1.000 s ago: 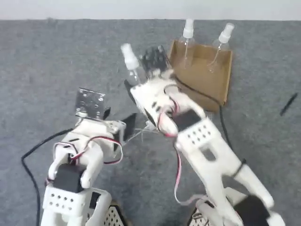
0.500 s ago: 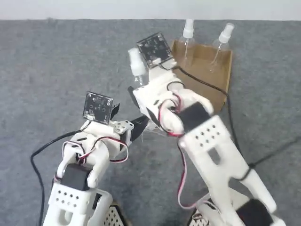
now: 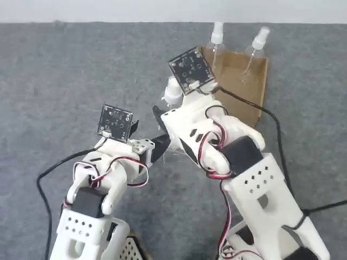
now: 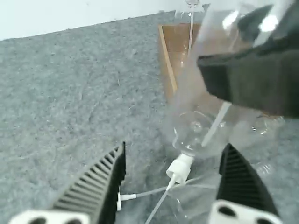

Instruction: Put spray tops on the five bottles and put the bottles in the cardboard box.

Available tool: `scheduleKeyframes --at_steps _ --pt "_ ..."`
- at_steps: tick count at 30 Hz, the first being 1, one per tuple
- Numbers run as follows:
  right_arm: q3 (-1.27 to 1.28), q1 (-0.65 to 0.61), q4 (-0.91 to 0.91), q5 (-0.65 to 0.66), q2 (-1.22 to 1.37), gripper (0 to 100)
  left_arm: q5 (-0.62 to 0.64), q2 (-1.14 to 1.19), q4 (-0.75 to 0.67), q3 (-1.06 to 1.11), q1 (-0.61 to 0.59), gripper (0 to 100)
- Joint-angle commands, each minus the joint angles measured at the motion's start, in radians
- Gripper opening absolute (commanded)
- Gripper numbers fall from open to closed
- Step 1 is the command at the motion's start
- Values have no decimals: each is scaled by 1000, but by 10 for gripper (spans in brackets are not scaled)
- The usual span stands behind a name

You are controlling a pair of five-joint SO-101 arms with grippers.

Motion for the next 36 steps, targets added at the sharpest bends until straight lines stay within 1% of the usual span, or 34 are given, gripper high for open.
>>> scheduleKeyframes --at_steps 1,3,5,7,10,14,18,22,24,29,32,36 --pt "-51 162 15 44 -42 6 -11 -18 -34 15 0 295" --pt "-71 275 15 72 -42 6 -8 -18 -35 22 -8 295" --pt "-75 377 8 132 -41 6 -6 -18 -37 24 -9 294" --pt "-75 452 13 164 -28 6 -6 -18 -35 24 -9 286" --pt "-78 526 -15 161 35 6 -6 -18 -37 24 -9 234" --pt "-78 581 -142 160 153 6 -12 -18 -38 25 -9 149" --pt "-80 593 -269 143 266 6 -14 -18 -61 44 -9 5" --pt "-80 591 -397 68 355 6 -15 -18 -130 88 -9 12" --pt "-80 591 -446 63 401 6 -15 -18 -153 105 -9 12" --pt "-81 582 -536 63 510 6 -15 -18 -157 110 -9 12" --pt "-83 544 -572 63 545 6 -15 -18 -157 110 -9 12" --pt "-83 461 -638 63 568 6 -14 -18 -157 111 -9 12"
